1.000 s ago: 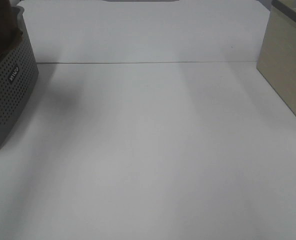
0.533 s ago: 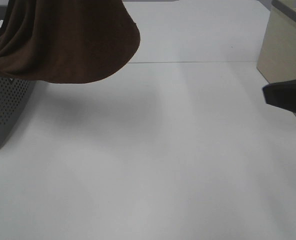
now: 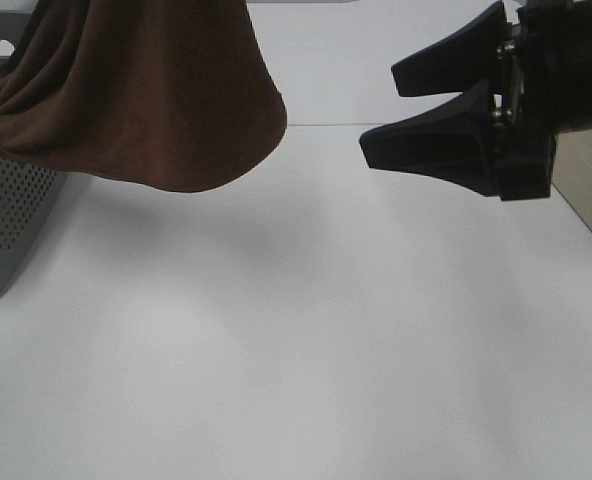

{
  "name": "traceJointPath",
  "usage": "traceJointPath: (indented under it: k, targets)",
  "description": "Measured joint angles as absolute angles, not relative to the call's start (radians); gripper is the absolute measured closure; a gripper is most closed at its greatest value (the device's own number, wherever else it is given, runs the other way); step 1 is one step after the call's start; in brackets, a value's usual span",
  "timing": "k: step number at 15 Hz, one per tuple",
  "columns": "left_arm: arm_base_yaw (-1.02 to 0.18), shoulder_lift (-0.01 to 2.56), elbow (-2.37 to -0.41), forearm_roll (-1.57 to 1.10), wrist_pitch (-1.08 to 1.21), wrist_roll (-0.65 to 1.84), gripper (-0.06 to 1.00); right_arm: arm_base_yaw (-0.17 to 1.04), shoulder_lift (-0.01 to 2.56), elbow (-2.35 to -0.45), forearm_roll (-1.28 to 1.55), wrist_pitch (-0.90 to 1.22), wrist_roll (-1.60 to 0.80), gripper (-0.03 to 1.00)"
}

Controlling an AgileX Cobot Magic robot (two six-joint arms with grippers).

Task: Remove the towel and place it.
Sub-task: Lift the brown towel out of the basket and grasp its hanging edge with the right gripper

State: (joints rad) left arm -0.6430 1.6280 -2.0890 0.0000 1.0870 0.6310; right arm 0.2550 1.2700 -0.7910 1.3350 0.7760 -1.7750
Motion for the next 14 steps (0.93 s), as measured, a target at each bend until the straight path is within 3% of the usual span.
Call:
traceJointPath:
  k: [8,14]
  targets:
    - [-0.684,1.628,-2.089,-0.024,1.088,0.820,0.94,0.255,1.525,-1.027,1.364,1.093,-1.811,0.21]
    - [-0.684,1.628,-2.089,-0.057,1.061,0.865,0.94,0.327,1.628,-1.086,1.366,1.111,-1.820,0.21]
